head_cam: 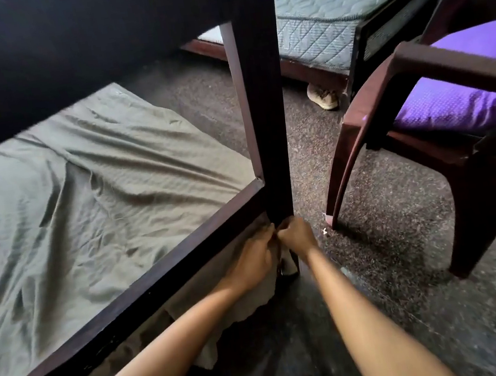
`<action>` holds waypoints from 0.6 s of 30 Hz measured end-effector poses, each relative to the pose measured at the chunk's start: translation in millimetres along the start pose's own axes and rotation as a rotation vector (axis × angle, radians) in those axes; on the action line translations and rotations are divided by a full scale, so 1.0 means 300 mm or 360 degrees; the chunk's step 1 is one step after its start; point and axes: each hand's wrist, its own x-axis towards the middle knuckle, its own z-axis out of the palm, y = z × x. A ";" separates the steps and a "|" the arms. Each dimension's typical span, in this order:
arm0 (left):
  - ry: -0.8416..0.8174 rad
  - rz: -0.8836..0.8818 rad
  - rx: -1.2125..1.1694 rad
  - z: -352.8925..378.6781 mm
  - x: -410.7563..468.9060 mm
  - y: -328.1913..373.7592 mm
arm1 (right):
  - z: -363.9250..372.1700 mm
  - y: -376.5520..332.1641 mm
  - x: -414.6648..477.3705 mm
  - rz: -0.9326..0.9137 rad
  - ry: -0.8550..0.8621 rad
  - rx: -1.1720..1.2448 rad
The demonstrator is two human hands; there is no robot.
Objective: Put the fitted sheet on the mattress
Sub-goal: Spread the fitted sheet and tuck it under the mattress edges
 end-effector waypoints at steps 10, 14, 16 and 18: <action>0.0361 0.0214 0.0242 -0.133 0.031 0.112 | -0.256 -0.245 0.155 -0.0099 0.0140 0.0309; 0.0400 0.0319 0.0274 -0.181 0.092 0.179 | -0.285 -0.353 0.171 -0.0221 -0.0092 0.0437; 0.0430 0.0335 0.0238 -0.188 0.134 0.221 | -0.294 -0.383 0.190 -0.0282 -0.0136 0.0392; 0.0409 0.0337 0.0177 -0.178 0.167 0.274 | -0.303 -0.398 0.223 -0.0356 -0.0167 0.0344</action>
